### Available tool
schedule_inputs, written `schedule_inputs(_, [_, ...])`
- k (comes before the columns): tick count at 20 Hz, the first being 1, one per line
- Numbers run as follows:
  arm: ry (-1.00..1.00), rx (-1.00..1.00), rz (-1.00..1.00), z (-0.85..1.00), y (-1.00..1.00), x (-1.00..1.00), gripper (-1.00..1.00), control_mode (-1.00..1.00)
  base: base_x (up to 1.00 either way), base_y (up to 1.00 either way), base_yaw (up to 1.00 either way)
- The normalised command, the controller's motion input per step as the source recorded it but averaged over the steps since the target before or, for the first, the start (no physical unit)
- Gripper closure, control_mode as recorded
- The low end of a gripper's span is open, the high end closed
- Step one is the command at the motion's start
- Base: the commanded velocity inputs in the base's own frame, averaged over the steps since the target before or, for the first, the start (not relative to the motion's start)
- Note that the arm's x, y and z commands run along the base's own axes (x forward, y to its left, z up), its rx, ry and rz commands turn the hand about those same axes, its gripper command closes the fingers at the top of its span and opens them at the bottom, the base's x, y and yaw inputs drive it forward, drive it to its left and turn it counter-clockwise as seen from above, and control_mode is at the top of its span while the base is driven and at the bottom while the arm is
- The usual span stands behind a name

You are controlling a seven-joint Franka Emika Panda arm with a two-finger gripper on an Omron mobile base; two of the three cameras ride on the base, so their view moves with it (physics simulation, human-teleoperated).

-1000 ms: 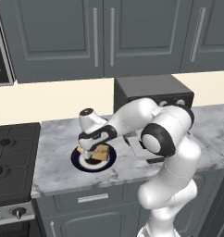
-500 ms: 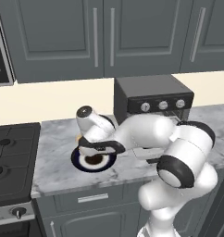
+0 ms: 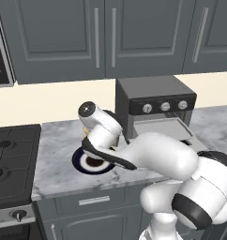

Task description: Pull the toaster oven rack outwards. Pick up the baguette from the plate and place it on the toaster oven rack. Close the toaster oven door fully and set the temperature to the lowest setting.

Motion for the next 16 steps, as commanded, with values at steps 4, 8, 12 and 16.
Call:
schedule_inputs(4, [-0.15, -0.02, -0.03, 0.54, -0.66, -0.19, 1.00, -1.00, 0.00, 0.00, 0.00])
schedule_inputs(8, [-0.07, 0.02, 0.00, 0.30, -0.99, -0.18, 1.00, -1.00, 0.00, 0.00, 0.00])
schedule_inputs(12, [0.00, 0.03, 0.03, 0.18, -0.99, -0.03, 1.00, -1.00, 0.00, 0.00, 0.00])
schedule_inputs(16, [0.00, 0.01, 0.14, 0.14, -0.83, 0.00, 1.00, -1.00, 0.00, 0.00, 0.00])
